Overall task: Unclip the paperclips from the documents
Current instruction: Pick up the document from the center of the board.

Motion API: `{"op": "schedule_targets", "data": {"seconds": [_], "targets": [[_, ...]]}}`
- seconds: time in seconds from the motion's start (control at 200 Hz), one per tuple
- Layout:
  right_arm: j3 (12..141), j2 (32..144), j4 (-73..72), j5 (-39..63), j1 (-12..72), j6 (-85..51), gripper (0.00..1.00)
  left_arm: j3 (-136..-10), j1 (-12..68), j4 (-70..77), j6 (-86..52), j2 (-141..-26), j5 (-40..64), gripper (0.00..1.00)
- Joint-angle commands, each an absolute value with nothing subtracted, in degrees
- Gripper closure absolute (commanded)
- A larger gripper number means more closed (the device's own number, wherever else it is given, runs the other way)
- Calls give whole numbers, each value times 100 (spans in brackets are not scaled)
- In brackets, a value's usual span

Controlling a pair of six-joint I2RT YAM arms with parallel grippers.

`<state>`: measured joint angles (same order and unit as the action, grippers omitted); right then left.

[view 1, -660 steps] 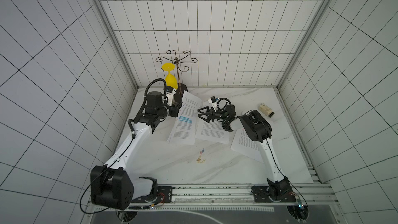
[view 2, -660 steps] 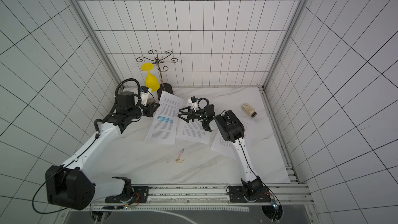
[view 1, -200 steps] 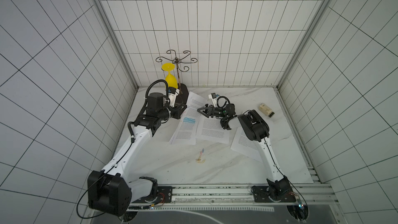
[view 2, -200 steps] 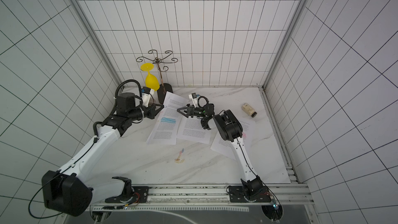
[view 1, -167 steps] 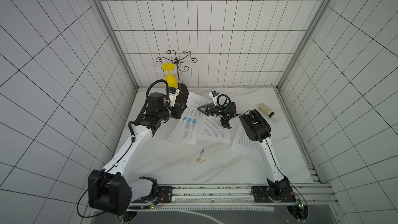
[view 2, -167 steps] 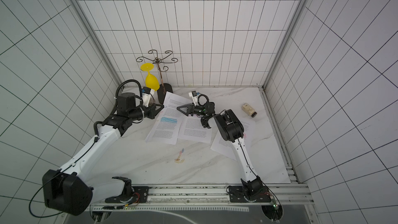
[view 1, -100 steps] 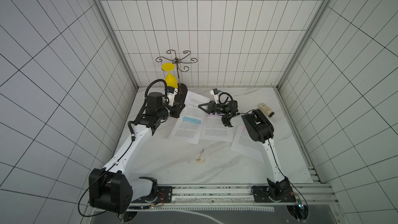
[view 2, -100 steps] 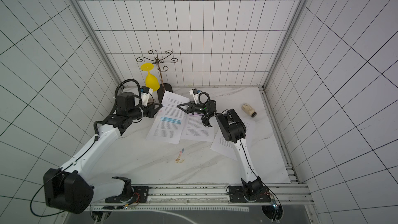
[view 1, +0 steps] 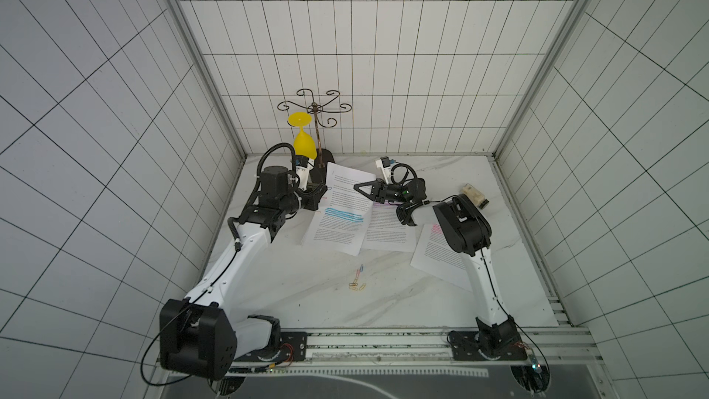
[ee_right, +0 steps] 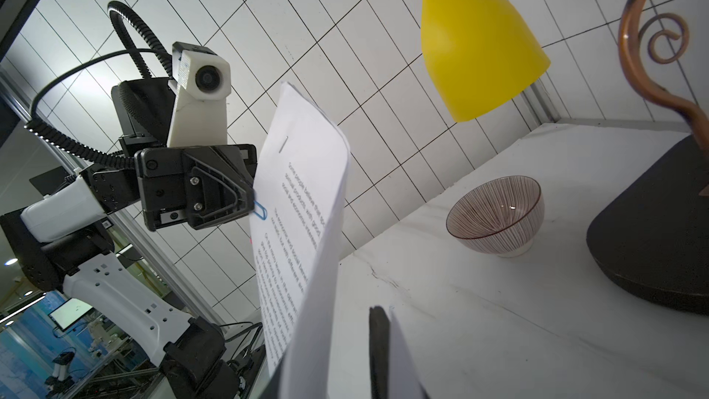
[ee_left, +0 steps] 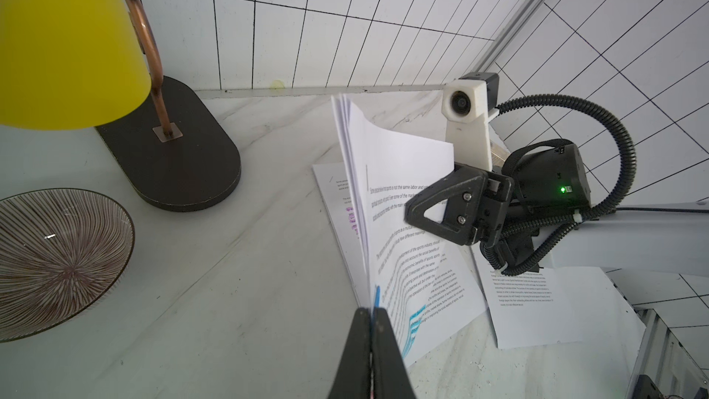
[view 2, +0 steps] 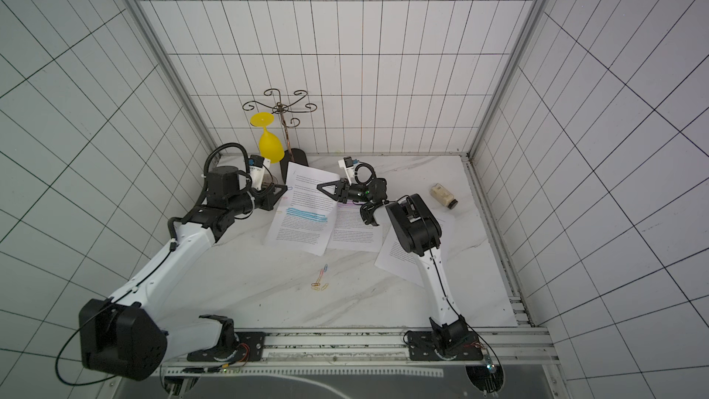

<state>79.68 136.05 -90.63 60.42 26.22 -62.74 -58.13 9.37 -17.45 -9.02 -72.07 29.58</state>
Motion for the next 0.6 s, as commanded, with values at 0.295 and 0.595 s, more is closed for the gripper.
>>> {"op": "schedule_targets", "data": {"seconds": [0.295,0.595], "targets": [[7462,13148,-10644,6018,2619,-6494,43,-5816,717,-1679,-1052,-7110,2858,100],[7221,12932,-10644,6056,2678,-6612,42,-5915,515,-1354,-1562,-7110,2997,100]]}}
